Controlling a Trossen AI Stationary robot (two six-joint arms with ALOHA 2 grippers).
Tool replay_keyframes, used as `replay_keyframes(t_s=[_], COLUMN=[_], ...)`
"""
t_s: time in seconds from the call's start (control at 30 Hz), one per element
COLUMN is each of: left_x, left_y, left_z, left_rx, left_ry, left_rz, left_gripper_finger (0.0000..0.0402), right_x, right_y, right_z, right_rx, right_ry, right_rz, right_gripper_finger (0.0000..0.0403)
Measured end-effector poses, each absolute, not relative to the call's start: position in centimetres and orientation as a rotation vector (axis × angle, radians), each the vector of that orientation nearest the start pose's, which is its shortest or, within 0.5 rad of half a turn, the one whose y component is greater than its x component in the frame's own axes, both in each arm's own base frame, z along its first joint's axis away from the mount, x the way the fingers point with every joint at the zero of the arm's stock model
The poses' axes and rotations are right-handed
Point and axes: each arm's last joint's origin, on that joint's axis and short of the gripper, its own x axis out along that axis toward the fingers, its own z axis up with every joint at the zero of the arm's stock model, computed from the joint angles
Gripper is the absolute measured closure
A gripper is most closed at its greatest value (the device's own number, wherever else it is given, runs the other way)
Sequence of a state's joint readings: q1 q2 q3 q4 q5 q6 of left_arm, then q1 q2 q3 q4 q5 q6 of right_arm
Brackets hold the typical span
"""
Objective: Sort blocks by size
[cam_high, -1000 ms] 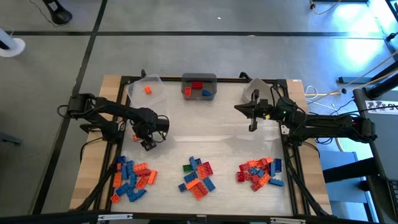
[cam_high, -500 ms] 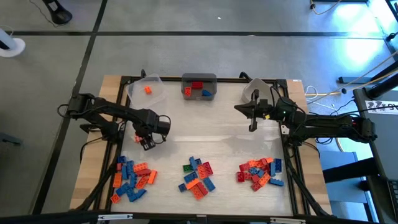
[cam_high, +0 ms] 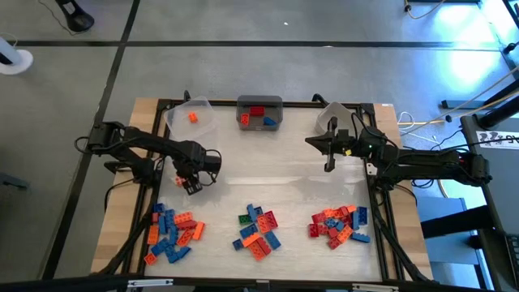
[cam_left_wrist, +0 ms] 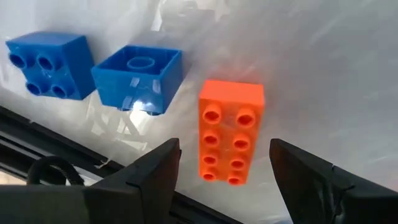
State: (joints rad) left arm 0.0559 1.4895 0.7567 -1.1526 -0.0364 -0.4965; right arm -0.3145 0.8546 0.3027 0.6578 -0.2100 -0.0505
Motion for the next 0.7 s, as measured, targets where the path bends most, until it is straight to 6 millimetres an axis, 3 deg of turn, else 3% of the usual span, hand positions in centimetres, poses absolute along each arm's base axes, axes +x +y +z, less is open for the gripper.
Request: replay_keyframes(t_s=[0.47, 0.7], left_x=[18.3, 18.4], left_y=[1.1, 1.0], left_z=[13.5, 13.4], left_rx=[-0.426, -0.439], left_ry=[1.791, 1.783], left_rz=[0.483, 0.47], left_gripper_finger=[0.0168, 0.0241], right_x=[17.5, 17.5], right_y=[-5.1, -5.1], right_z=[23.5, 23.5], right_rx=[-0.078, -0.078], right_ry=[-0.1, -0.1], right_rz=[-0.107, -0.107], right_gripper_finger=[0.0397, 0.0397])
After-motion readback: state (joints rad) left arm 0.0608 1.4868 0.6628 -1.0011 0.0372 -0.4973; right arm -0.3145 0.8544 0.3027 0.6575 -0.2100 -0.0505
